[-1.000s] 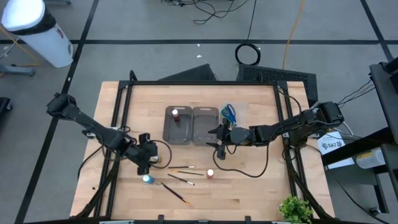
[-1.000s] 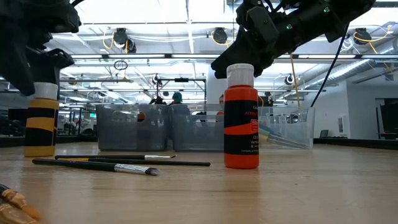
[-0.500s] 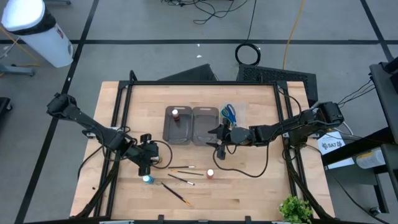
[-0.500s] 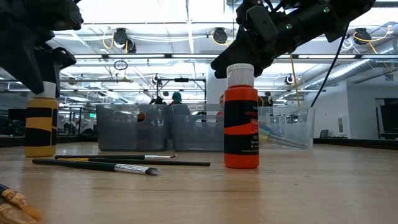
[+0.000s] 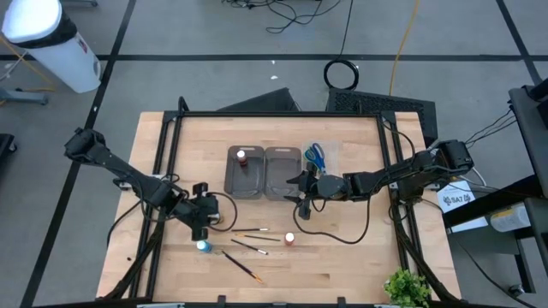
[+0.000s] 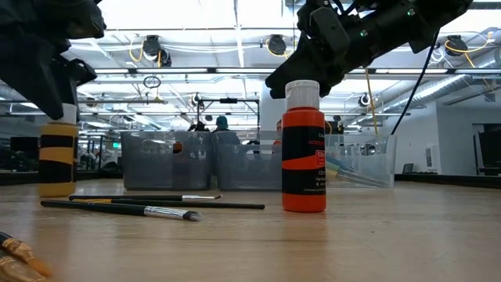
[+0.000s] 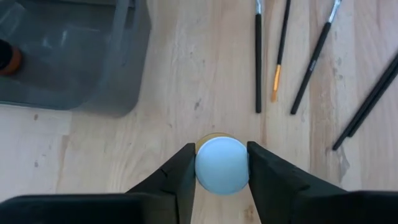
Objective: Pick & Place Paint Supplies
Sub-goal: Put the yellow paint bottle into the left black bin
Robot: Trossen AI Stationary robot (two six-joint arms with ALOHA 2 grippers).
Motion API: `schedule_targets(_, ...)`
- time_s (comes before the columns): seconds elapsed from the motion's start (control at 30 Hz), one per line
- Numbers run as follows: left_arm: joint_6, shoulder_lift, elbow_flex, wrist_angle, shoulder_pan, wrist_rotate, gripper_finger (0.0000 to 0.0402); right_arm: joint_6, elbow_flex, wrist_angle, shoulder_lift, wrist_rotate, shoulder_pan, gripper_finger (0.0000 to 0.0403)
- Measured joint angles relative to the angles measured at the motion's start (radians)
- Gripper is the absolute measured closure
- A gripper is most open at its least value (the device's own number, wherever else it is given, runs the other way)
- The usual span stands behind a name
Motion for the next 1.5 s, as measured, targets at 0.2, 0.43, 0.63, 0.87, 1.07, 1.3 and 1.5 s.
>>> schedule_targets(0.2,0.000,-0.008,0.030,0.020,0.026,-0.001,0.0276,0.000,0.000,0.000,0.000,0.000,0.000,0.0165)
schedule_targets(0.43,0.104,-0.008,0.185,-0.021,0.084,-0.019,0.0276,0.000,0.000,0.005,0.000,0.000,0.000,0.0165)
schedule_targets(0.63,0.291,-0.010,0.305,-0.023,0.185,-0.055,0.0276,0.000,0.000,0.009,0.000,0.000,0.000,0.0165)
schedule_targets(0.87,0.441,0.001,0.330,0.017,0.365,-0.051,0.0276,-0.001,0.000,0.023,0.000,0.000,0.000,0.0165)
schedule_targets(1.07,0.451,0.049,0.330,0.079,0.502,0.018,0.0276,-0.003,0.000,0.023,0.000,0.000,0.000,0.0165)
schedule_targets(1.3,0.474,0.161,0.329,0.156,0.590,0.061,0.0276,-0.003,0.000,0.026,0.000,0.000,0.000,0.0165)
schedule_targets(1.5,0.472,0.251,0.329,0.161,0.645,0.061,0.0276,-0.003,0.000,0.024,0.000,0.000,0.000,0.0165)
